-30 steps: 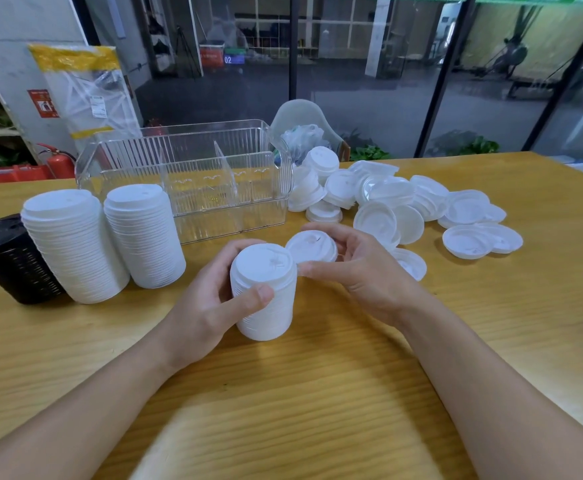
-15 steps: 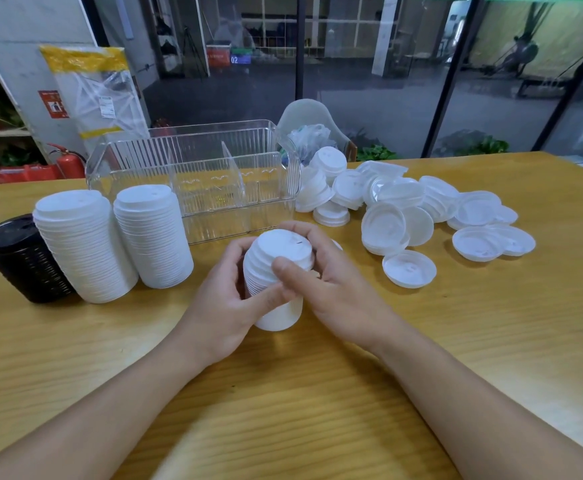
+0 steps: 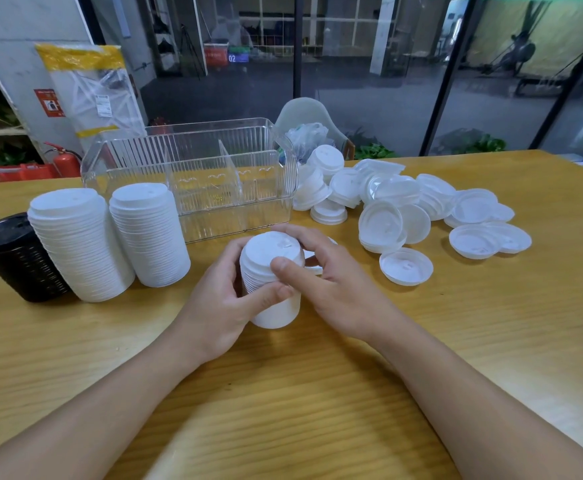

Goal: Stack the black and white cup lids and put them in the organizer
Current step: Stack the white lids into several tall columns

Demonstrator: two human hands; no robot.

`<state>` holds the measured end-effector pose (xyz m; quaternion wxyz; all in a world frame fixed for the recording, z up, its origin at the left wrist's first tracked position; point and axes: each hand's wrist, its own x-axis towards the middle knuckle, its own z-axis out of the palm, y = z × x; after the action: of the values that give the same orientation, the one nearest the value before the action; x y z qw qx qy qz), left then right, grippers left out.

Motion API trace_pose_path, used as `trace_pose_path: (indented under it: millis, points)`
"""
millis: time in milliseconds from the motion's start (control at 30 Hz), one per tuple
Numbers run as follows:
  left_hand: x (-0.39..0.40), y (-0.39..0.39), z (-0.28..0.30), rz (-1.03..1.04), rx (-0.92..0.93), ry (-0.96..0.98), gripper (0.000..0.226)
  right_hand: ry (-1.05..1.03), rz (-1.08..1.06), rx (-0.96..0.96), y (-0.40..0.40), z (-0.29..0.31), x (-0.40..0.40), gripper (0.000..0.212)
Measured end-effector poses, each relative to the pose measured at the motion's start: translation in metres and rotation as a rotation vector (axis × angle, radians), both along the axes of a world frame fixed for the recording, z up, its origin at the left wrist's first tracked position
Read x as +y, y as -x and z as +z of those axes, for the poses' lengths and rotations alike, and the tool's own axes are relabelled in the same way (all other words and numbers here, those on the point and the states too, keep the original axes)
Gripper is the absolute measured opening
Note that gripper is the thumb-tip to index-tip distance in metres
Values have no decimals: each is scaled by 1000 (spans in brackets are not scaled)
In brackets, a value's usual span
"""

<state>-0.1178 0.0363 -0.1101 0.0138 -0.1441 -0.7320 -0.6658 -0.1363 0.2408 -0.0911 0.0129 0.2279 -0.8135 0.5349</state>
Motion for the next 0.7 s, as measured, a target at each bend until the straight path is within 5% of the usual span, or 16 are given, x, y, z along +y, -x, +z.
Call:
trace_pose_path:
  millis: [133,233,467,633,700]
  points:
    - [-4,1,-2,-16,14,27,89,-7,38,-18,3,3,12,62]
    - [-6,1,-1,-30,44,69,80,30,-60,-32,11,5,31,44]
    - [-5,-4,3,-37,65,61,75,-593,-250,170,28,-23,34,42]
    - [-2,-5,4,-3,75,53,60,-574,-314,308,35,-24,30,1]
    - [-2,-4,3,-5,74,50,60,-555,-325,307,35,-24,31,6]
